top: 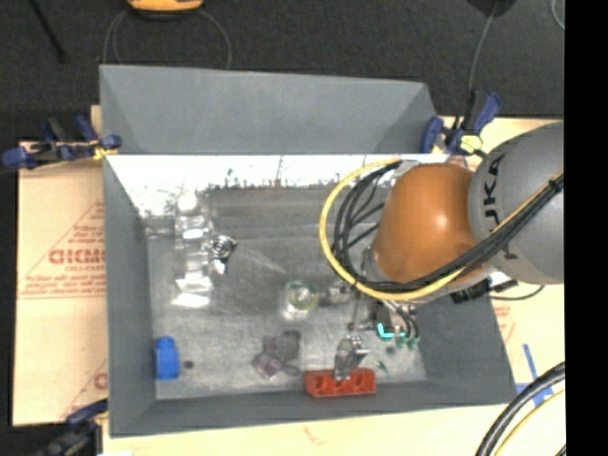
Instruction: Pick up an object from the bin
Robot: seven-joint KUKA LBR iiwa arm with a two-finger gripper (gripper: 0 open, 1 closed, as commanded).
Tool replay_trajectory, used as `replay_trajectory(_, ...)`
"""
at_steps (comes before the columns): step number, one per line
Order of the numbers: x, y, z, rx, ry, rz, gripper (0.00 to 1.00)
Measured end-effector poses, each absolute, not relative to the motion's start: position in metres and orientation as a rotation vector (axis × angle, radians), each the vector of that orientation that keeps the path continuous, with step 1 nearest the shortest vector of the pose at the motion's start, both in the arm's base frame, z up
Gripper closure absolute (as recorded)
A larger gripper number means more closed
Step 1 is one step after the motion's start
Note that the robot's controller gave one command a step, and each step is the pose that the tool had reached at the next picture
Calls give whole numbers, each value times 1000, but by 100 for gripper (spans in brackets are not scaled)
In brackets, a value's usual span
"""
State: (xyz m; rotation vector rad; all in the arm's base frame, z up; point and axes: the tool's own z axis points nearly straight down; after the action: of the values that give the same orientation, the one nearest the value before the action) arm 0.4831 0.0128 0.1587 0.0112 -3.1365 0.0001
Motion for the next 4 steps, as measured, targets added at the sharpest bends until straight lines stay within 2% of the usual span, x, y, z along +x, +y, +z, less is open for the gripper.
replay_trajectory(1, 517, 50, 106, 275, -3132, -1, 0)
replay_trajectory(2, 518, 50, 108, 270, -3134, -2, 100)
replay_trajectory(3, 533, 47, 283, 795, -3051, 4, 100)
replay_trajectory(4, 532, 47, 280, 790, -3045, -1, 0)
